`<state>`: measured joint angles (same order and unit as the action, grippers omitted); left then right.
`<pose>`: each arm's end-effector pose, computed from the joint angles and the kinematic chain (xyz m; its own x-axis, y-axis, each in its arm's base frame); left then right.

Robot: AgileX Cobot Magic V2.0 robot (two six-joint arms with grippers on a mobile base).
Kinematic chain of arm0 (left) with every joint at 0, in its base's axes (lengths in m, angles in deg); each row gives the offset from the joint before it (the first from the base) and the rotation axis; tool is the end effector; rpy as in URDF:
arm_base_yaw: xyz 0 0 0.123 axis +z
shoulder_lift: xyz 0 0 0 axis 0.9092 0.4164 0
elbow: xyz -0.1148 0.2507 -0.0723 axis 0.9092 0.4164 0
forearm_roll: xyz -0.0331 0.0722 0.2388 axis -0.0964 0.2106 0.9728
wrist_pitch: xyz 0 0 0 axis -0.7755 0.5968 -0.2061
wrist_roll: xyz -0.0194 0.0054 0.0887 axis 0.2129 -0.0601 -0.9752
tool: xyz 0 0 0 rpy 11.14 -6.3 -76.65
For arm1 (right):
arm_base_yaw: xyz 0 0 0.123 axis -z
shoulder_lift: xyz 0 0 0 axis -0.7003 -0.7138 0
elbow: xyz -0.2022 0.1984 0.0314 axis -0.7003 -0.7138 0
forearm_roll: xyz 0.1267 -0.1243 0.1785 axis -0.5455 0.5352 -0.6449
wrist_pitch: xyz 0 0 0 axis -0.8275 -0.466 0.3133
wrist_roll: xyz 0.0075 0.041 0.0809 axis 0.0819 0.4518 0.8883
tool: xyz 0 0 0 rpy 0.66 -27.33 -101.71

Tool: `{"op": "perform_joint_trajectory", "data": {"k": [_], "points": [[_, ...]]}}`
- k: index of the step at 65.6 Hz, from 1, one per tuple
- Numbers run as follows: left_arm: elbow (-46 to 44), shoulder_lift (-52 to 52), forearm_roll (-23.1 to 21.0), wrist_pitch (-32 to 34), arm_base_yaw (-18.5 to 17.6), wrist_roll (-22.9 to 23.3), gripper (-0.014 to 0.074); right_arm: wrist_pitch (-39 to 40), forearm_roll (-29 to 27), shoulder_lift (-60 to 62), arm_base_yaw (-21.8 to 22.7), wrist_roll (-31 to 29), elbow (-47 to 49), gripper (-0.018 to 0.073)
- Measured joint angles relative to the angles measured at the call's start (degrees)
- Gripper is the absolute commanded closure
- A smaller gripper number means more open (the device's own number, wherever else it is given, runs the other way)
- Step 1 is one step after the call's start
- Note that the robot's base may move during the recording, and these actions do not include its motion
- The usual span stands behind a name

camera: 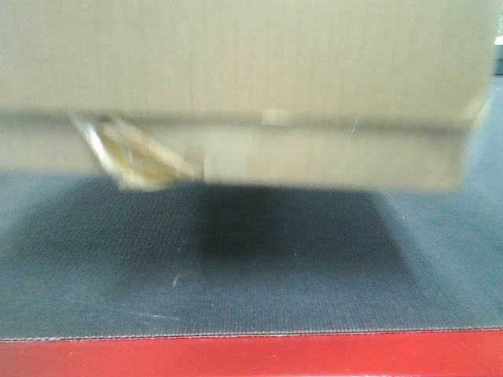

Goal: Grab carton from right shelf to conveyor

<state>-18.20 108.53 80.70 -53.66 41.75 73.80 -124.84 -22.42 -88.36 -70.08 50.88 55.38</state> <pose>0.2977 -0.1028 0.4181 -0.7396 0.0546 -0.6708 0.0349 0.9985 0.0429 0.2968 0.1397 0.3907 -0.7253 -0.2396 -0.6454 -0.3480 0.9365 0.0435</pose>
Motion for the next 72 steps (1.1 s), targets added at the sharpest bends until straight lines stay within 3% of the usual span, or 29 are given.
{"op": "perform_joint_trajectory", "data": {"k": [18,27,31,41,43,61,72], "points": [[3.9,4.7,3.1,6.2,0.7,-0.2,0.0592,4.3,1.4,-6.0,0.2,-0.6,0.0,0.0627],[5.3,5.5,3.3,8.3,0.9,-0.2,0.0457,5.9,2.5,-6.9,0.3,-0.6,0.0,0.0599],[5.3,5.7,3.5,8.6,0.9,-0.2,0.0322,6.2,2.7,-7.0,0.4,-0.6,0.0,0.0502],[5.3,5.9,2.4,10.6,0.9,-0.2,-0.0009,6.4,2.1,-7.2,0.4,-0.6,0.0,0.0019],[5.3,5.9,2.2,10.9,0.9,-0.2,-0.0027,6.4,2.0,-7.2,0.4,-0.6,0.0,-0.002],[5.4,3.7,2.0,9.8,0.8,-0.2,0.0008,4.3,1.9,-6.4,0.4,-0.3,0.0,0.0013],[5.4,-2.6,2.4,9.7,0.8,-0.2,0.0008,4.3,1.9,-1.4,0.4,0.7,0.0,0.0245]]}}
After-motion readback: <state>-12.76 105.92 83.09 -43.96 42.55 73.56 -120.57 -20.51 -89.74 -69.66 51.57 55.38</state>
